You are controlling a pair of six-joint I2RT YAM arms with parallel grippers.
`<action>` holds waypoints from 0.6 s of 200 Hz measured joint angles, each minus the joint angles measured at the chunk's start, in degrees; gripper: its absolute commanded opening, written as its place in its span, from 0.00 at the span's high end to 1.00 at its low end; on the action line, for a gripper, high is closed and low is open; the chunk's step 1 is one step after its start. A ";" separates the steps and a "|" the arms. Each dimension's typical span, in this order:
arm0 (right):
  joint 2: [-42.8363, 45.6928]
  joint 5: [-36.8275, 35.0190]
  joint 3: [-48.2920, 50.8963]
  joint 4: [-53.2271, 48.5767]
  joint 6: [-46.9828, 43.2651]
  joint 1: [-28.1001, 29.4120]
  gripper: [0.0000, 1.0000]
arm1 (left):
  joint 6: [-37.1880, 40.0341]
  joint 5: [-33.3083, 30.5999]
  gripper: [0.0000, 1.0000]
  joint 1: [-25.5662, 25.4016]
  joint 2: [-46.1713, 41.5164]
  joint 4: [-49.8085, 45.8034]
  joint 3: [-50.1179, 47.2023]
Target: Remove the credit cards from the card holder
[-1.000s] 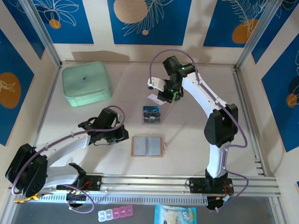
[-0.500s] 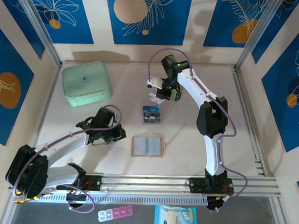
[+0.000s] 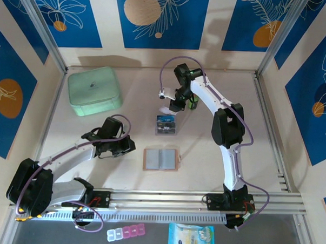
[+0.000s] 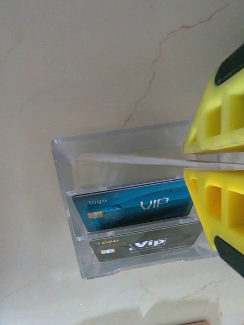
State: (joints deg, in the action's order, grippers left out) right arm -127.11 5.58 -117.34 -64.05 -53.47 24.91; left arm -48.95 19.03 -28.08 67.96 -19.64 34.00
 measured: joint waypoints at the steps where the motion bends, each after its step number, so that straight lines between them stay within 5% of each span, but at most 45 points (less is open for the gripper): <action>1: 0.00 0.00 0.00 0.00 0.04 0.00 0.80 | 0.00 0.00 0.87 0.00 0.00 0.00 0.00; 120: 8.68 0.46 8.44 9.31 11.06 0.37 0.80 | 0.02 1.75 0.85 0.11 1.07 0.79 0.00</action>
State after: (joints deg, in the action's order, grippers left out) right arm -118.43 6.04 -108.90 -54.74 -42.41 25.28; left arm -48.93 20.78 -27.97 69.04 -18.85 34.00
